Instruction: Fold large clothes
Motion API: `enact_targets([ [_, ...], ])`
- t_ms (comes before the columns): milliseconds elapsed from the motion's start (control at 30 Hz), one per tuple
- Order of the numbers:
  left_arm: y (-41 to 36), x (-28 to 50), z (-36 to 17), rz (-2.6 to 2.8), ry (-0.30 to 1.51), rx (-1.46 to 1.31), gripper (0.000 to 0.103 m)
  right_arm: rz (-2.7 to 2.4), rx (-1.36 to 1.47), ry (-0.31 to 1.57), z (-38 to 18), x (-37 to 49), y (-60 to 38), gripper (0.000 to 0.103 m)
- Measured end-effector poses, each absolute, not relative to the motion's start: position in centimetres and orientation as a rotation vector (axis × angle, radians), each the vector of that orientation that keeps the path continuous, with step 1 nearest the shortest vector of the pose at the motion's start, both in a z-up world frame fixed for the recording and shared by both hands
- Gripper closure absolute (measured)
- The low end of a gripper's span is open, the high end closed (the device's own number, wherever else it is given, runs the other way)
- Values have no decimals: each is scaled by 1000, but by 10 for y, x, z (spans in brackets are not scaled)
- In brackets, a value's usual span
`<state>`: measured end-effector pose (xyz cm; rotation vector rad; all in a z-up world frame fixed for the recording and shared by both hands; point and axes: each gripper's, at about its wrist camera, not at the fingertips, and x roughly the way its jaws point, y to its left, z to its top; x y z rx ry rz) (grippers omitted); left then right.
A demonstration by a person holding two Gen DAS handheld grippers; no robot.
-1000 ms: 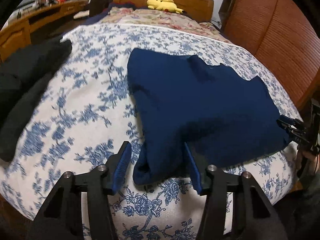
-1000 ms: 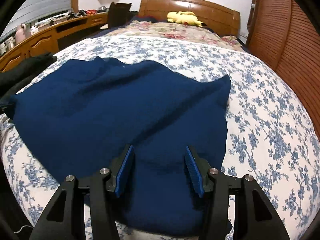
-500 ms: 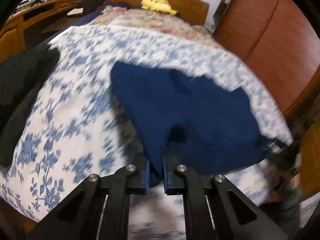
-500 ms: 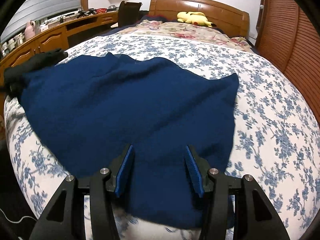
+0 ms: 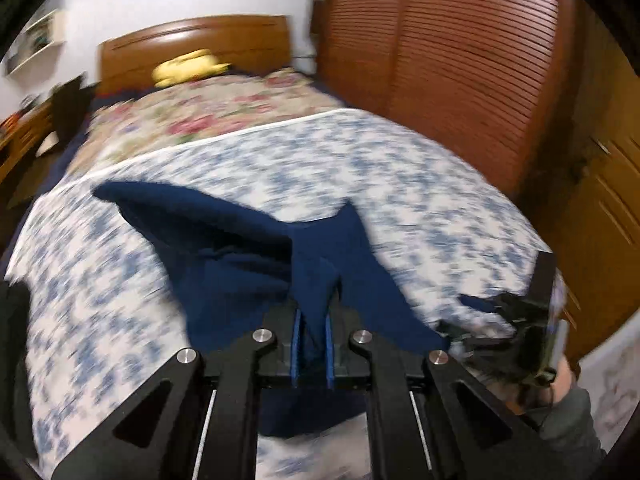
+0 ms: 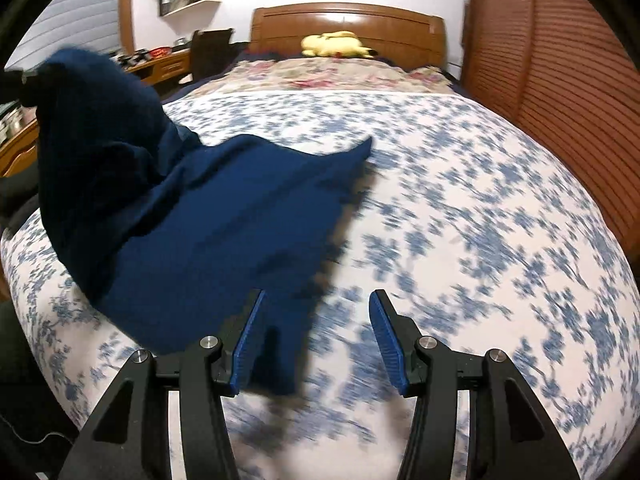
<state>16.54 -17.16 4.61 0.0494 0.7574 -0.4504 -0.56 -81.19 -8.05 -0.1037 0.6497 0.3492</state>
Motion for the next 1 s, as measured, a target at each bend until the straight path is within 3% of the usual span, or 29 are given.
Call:
enact_targets([
  [167,-232,171,28,-499,777,123,94,319,-50,648,-79,-11,-831,49],
  [367,-248,169,14,-477,796,198,91,306,-35,662,-83,-12,-839,49],
  [600,-235,148,30,-493,723,219,68,332,-36,637,-75,-7,-830,49],
  [867,-187,138,32,-429,690,198,64,381,-46,570,-54,-13,-812,49],
  [1000,-156,138,24,-373,677,175,53,412,-51,520,-40,-21,-802,49],
])
